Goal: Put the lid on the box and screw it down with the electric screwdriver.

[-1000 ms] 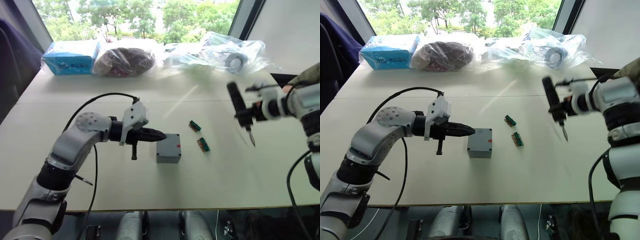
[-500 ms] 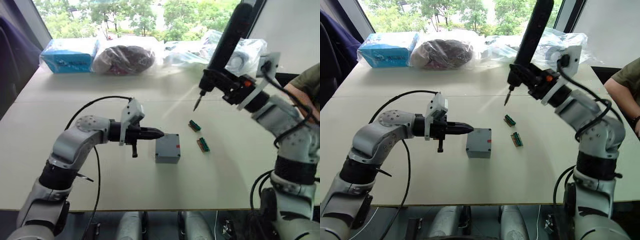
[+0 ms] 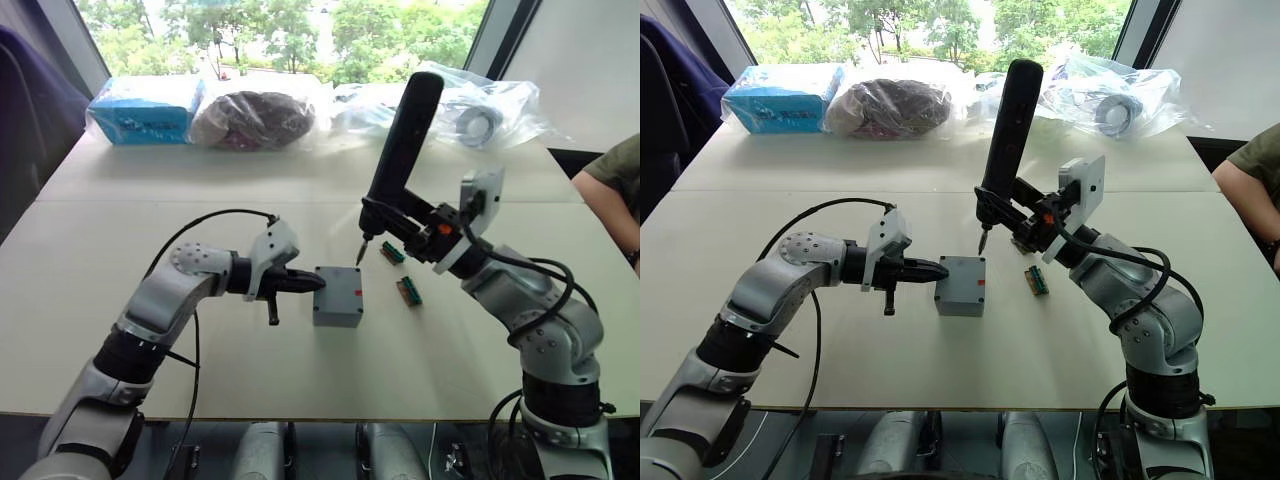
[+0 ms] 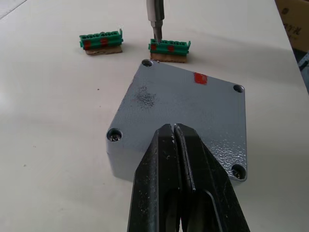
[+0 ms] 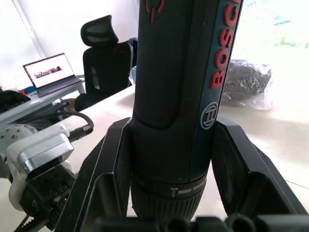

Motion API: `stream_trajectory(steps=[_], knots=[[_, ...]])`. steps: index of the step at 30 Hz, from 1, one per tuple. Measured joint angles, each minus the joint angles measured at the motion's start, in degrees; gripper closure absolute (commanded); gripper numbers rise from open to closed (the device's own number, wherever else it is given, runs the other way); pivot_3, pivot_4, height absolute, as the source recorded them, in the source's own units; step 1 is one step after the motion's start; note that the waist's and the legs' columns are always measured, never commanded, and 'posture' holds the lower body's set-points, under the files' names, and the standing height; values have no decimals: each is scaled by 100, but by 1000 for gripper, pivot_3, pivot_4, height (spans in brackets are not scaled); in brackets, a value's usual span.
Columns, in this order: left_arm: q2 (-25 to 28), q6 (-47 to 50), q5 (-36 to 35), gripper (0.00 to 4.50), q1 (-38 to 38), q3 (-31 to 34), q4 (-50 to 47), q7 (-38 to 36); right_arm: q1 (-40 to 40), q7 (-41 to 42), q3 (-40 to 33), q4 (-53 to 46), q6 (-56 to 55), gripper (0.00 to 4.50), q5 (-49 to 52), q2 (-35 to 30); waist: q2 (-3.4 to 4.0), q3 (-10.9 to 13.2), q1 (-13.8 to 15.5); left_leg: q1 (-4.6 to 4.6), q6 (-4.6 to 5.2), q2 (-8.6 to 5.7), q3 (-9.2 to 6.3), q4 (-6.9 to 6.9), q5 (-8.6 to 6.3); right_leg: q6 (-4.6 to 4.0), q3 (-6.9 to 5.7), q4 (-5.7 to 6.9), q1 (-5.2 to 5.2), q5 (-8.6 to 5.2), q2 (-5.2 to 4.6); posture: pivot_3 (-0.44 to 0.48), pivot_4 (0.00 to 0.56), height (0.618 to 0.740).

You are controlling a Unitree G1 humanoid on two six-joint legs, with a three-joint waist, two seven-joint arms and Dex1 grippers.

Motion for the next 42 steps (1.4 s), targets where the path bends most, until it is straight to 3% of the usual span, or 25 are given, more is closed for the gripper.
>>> stream_trajectory(steps=[17, 28, 42], knots=[[-141, -403, 437, 4500, -195, -279, 144, -180, 135, 101, 287, 218, -487, 2695, -708, 255, 0, 0, 5, 2, -6, 0, 2, 1, 4, 0, -1, 2, 0, 0, 1, 0, 150, 740], [-183, -932, 784, 4500, -201, -440, 233, -244, 256, 149, 214, 216, -532, 2695, -707, 240, -2, -14, 20, 14, -1, -1, 4, 1, 1, 0, -1, 2, 18, 0, 1, 0, 150, 740], [-223, -832, 807, 4500, -204, -423, 212, -246, 314, 65, 77, 312, -456, 2695, -564, 277, -3, -19, 15, 19, -1, 0, 3, 1, 1, 0, -1, 3, 21, 0, 1, 0, 150, 740]])
